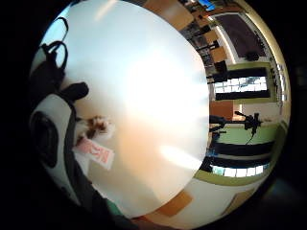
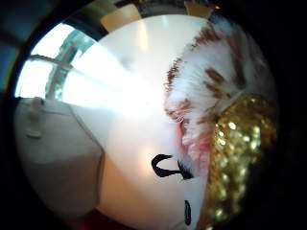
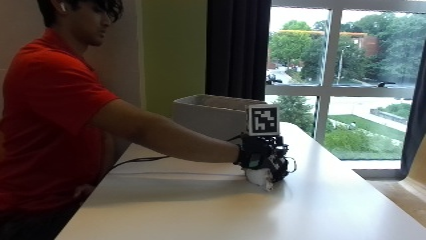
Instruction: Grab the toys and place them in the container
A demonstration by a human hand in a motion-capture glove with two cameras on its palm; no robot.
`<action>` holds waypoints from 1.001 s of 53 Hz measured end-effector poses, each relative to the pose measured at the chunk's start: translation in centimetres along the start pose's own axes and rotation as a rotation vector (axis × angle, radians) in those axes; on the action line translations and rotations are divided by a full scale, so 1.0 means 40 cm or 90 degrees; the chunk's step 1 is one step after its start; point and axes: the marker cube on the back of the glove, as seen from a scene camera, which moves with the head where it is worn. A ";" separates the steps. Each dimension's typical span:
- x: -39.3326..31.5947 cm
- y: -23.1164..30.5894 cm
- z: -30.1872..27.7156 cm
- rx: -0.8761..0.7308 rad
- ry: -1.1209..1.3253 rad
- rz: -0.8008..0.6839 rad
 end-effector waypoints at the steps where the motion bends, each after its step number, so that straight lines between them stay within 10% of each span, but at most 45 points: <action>1: -0.001 -0.001 0.001 0.006 0.004 -0.001; 53: 0.029 0.075 -0.182 0.030 -0.097 -0.045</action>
